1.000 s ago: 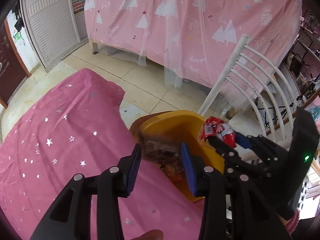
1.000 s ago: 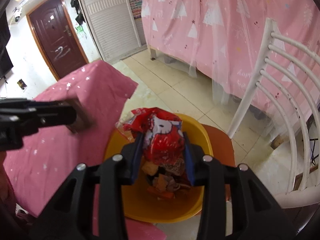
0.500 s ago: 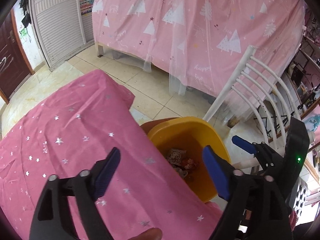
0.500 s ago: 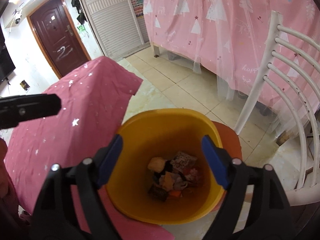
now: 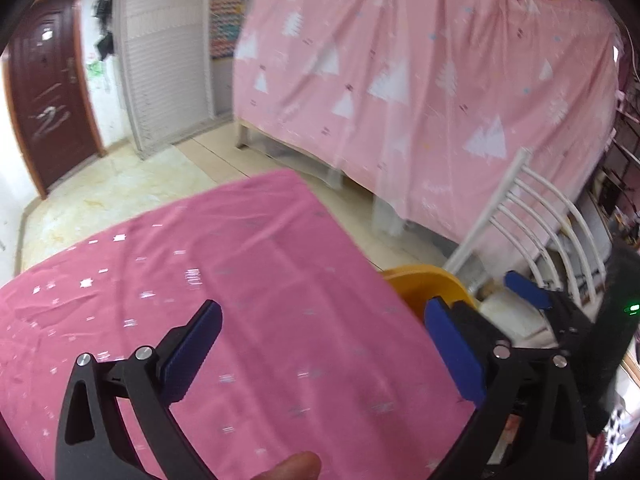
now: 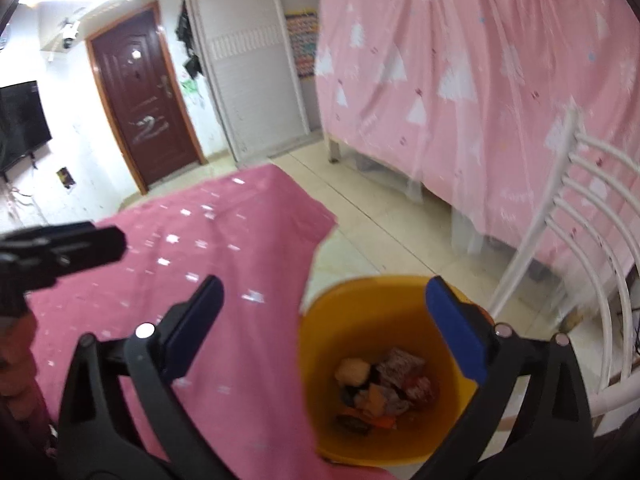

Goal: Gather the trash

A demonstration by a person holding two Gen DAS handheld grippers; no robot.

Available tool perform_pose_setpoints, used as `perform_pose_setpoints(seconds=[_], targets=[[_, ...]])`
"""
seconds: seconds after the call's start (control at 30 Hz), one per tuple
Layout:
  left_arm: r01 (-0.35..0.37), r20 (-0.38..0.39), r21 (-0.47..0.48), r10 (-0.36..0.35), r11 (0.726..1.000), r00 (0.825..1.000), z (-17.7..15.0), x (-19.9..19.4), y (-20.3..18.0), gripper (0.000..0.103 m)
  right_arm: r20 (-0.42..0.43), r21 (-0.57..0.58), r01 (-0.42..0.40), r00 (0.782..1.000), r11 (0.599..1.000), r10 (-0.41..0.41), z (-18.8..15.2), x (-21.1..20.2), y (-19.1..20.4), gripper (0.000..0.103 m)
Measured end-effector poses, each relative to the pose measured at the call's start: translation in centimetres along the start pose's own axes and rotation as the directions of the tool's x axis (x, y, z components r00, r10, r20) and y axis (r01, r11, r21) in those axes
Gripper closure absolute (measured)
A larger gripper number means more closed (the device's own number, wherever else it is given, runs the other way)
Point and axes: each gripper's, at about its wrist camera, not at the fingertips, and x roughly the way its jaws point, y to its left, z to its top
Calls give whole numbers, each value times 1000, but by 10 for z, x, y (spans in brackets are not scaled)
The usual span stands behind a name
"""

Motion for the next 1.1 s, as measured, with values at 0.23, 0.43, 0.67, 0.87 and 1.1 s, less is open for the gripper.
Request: perform_pose_setpoints(seconds=[0.23, 0.43, 0.67, 0.87, 1.1], targets=[[-120, 96, -103, 130, 988, 987, -24, -39, 62, 8, 63, -59, -110, 992, 992, 114, 4, -13, 56, 6], [-225, 132, -181, 250, 957, 959, -52, -72, 108, 8, 66, -146, -194, 976, 970, 205, -3, -19, 105, 6], [-311, 169, -228, 352, 923, 921, -78, -106, 143, 8, 58, -183, -261, 959, 948, 276, -10, -22, 141, 6], [-380, 172, -269, 432, 885, 885, -102, -121, 169, 8, 45, -238, -295, 948, 926, 314, -22, -26, 169, 6], [-403, 145, -319, 464, 858, 874, -126, -126, 197, 8, 13, -271, -294, 951, 917, 309, -34, -19, 187, 6]])
